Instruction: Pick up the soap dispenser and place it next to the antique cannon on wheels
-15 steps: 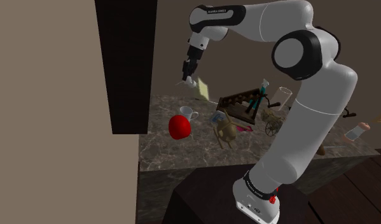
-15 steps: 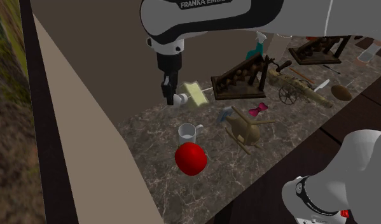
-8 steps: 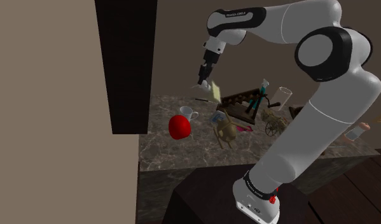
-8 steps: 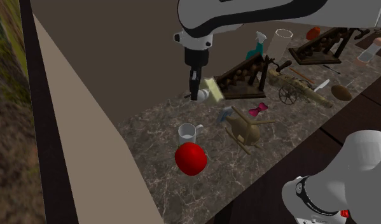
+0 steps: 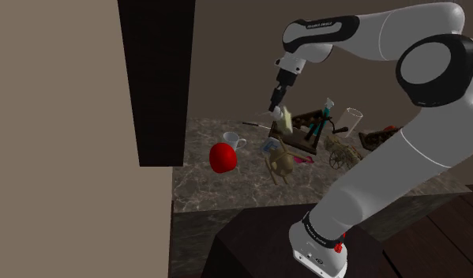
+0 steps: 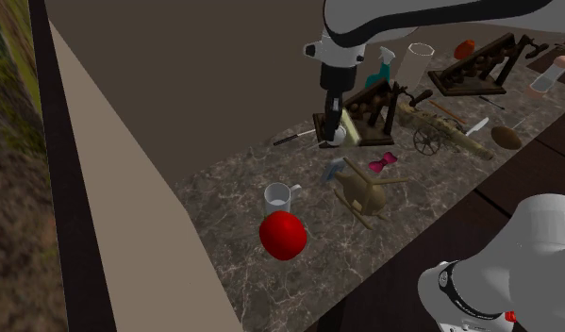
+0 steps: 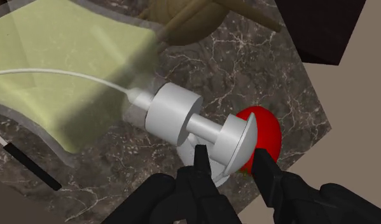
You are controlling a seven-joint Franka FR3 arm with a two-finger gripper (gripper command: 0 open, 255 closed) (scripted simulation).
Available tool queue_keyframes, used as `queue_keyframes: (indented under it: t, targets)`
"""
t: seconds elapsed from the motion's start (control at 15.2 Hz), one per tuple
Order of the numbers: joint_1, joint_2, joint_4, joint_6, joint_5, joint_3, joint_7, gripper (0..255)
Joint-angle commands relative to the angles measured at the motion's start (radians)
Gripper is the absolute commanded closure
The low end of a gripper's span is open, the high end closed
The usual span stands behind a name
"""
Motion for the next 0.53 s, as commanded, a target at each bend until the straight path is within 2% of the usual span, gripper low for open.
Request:
queue_keyframes:
  t: [0.0, 0.46]
  targets:
    - [-0.023, -0.047, -0.039, -0.011, -0.028, -0.022, -0.031, 255]
    - [-0.105, -0.148, -0.121, -0.042, -0.122, -0.105, -0.151, 255]
